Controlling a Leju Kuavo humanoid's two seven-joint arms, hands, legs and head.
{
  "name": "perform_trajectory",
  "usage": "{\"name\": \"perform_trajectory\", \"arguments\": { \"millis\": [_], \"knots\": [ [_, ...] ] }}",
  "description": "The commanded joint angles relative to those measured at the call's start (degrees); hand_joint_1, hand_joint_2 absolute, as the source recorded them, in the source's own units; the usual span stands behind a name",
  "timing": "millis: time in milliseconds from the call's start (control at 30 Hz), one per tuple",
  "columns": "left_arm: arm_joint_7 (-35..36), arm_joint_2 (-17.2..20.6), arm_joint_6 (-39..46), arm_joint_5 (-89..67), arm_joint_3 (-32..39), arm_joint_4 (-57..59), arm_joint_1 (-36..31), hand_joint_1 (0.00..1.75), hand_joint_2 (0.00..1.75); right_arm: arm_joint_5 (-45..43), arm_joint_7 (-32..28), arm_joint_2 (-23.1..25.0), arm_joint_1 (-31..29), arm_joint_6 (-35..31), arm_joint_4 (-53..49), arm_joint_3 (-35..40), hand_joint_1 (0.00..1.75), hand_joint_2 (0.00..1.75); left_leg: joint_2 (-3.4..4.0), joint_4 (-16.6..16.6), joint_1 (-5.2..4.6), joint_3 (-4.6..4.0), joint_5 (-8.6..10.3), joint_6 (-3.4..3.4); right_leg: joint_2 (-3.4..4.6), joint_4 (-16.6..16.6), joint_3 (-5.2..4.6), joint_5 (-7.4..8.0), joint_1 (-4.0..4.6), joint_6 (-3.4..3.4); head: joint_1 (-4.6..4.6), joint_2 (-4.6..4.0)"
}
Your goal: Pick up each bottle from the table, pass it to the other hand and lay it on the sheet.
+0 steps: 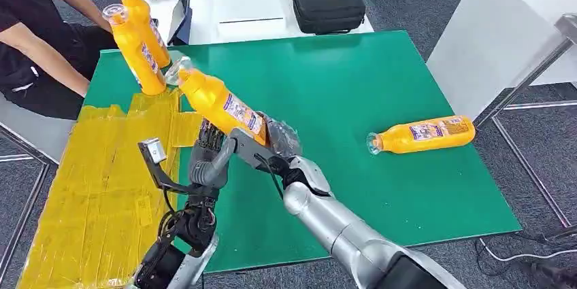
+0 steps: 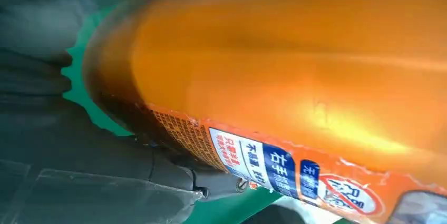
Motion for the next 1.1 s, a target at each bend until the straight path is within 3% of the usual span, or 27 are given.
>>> {"name": "perform_trajectory", "arguments": {
  "millis": [33,267,333,400,533,633,700,733,767,800,967,1000,1033,1100],
  "knots": [
    [1.14,1.0,0.99,-0.51,2.34,2.6,-6.94,0.0,1.75,2.53,-4.75,1.7,7.15,4.1,-0.14,21.55,1.75,1.75,-0.06,0.03,0.07,0.48,-0.23,-0.13,-0.31,-0.01,0.59,-0.3,0.11,-0.04,0.04,0.0],
    [1.11,0.97,0.94,-0.41,2.53,3.45,-7.16,0.0,1.75,4.17,-5.59,1.7,8.08,4.79,0.48,23.57,1.75,1.75,-0.16,-0.01,0.07,0.26,-0.12,-0.11,-0.34,-0.04,0.38,-0.21,0.1,-0.04,0.07,0.0],
    [1.11,0.9,0.88,-0.41,2.58,3.68,-7.31,0.0,1.75,4.97,-5.54,1.7,8.18,5.11,0.49,24.1,1.75,1.75,0.11,0.11,0.06,0.36,-0.25,-0.15,-0.11,0.1,0.39,-0.27,0.11,-0.06,0.17,0.0],
    [0.94,0.95,0.77,-0.53,2.7,3.91,-7.58,0.0,1.75,6.41,-5.68,1.7,8.41,5.72,0.55,24.82,1.75,1.75,-0.33,0.03,-0.05,0.22,-0.13,-0.15,-0.57,0.15,0.21,-0.31,-0.03,-0.05,-0.18,0.0],
    [0.97,1.0,0.76,-0.51,2.79,3.94,-7.71,0.0,1.75,6.58,-5.63,1.7,8.63,5.54,0.56,24.91,1.75,1.75,0.02,0.01,0.15,-0.06,0.0,-0.13,-0.11,-0.02,-0.1,-0.04,0.1,-0.07,0.02,0.0],
    [0.44,1.12,0.7,-1.03,2.91,3.97,-7.9,0.0,1.75,7.41,-5.71,1.7,8.63,6.09,0.6,25.36,1.75,1.75,-0.12,0.02,0.08,0.25,-0.11,-0.17,-0.42,0.06,0.24,-0.27,0.06,-0.07,0.02,0.0],
    [0.01,1.15,0.55,-1.33,3.29,3.7,-8.26,0.0,1.75,8.35,-6.13,1.7,8.98,6.47,0.82,25.96,1.75,1.75,-0.01,-0.01,0.1,-0.01,0.0,-0.13,-0.22,0.0,-0.06,-0.09,0.06,-0.07,0.0,0.0],
    [-0.35,1.34,0.56,-1.76,3.52,3.51,-8.73,0.0,0.0,8.89,-6.74,1.7,9.39,6.32,1.22,26.2,1.75,1.75,-0.11,0.0,0.09,0.18,-0.08,-0.16,-0.39,0.03,0.17,-0.23,0.06,-0.08,0.0,0.0],
    [-0.39,1.17,0.54,-1.8,3.88,3.56,-8.95,0.0,0.0,9.1,-7.09,1.7,9.6,6.07,1.44,25.85,1.75,1.75,-0.04,0.0,0.13,0.04,-0.03,-0.15,-0.26,0.0,0.01,-0.12,0.08,-0.08,0.02,0.0],
    [-0.37,1.05,0.51,-1.85,4.06,3.64,-9.1,0.0,1.75,9.18,-7.26,1.7,9.7,6.03,1.54,25.53,1.75,1.75,-0.13,0.02,0.12,0.22,-0.11,-0.18,-0.43,0.04,0.24,-0.26,0.09,-0.08,0.0,0.0],
    [0.28,0.38,0.62,-2.25,3.81,5.08,-10.13,0.0,1.75,9.61,-6.95,1.7,9.37,5.76,1.55,24.24,1.75,1.75,-0.21,0.03,0.12,0.26,-0.1,-0.18,-0.55,0.05,0.29,-0.3,0.09,-0.08,0.02,0.0],
    [0.28,0.18,0.54,-2.23,3.79,5.36,-10.38,0.47,1.75,9.78,-6.59,1.7,9.24,5.79,1.46,23.7,1.75,1.75,-0.12,0.03,0.14,0.1,-0.04,-0.16,-0.41,0.02,0.09,-0.18,0.1,-0.07,0.0,0.0],
    [0.22,0.08,0.42,-2.3,3.64,5.51,-10.55,1.75,1.75,9.89,-6.23,1.7,9.01,5.75,1.53,23.22,1.75,1.75,-0.18,0.04,0.13,0.22,-0.09,-0.18,-0.52,0.05,0.23,-0.27,0.09,-0.07,0.0,0.0],
    [0.01,0.06,0.3,-2.49,3.46,5.5,-10.64,1.75,1.75,9.72,-6.14,1.7,8.88,5.74,1.75,22.61,1.75,1.75,-0.22,0.06,0.12,0.16,-0.07,-0.17,-0.56,0.08,0.18,-0.27,0.09,-0.07,0.0,0.0]
  ]
}}
